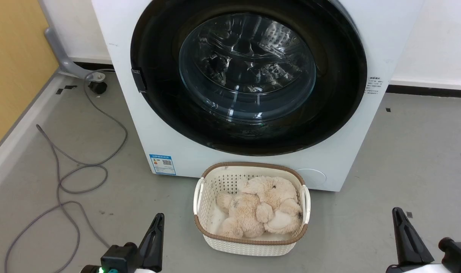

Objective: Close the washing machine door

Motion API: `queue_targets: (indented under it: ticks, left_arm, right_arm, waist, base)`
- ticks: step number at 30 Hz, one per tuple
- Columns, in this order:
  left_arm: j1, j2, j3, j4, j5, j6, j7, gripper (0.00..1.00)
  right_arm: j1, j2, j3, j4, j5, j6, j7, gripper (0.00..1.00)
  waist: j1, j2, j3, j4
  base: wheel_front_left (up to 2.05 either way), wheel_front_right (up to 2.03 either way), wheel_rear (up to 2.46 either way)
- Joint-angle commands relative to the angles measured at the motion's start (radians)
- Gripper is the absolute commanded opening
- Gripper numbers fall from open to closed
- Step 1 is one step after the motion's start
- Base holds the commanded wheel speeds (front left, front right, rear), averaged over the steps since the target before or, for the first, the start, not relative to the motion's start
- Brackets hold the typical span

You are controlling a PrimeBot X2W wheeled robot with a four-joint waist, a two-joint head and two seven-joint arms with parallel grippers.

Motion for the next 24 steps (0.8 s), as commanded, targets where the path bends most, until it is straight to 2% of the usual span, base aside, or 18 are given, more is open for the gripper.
queue_targets:
  ticks: [1,24]
  left_arm:
    - [-0.003,0.000,0.004,-0.005,0.006,0.003,0.002,0.00]
    - [-0.014,0.000,0.024,-0.037,0.034,0.014,0.049,0.00]
  right_arm:
    - [-0.005,0.001,0.003,-0.001,-0.006,0.000,0.003,0.00]
    - [-0.028,0.005,0.017,-0.005,-0.047,0.000,0.030,0.00]
  waist:
    - [0.0000,0.0000,0.000,-0.001]
    - [0.0000,0.0000,0.002,-0.017]
  base:
    - [0.00,0.00,0.00]
    - [0.00,0.00,0.00]
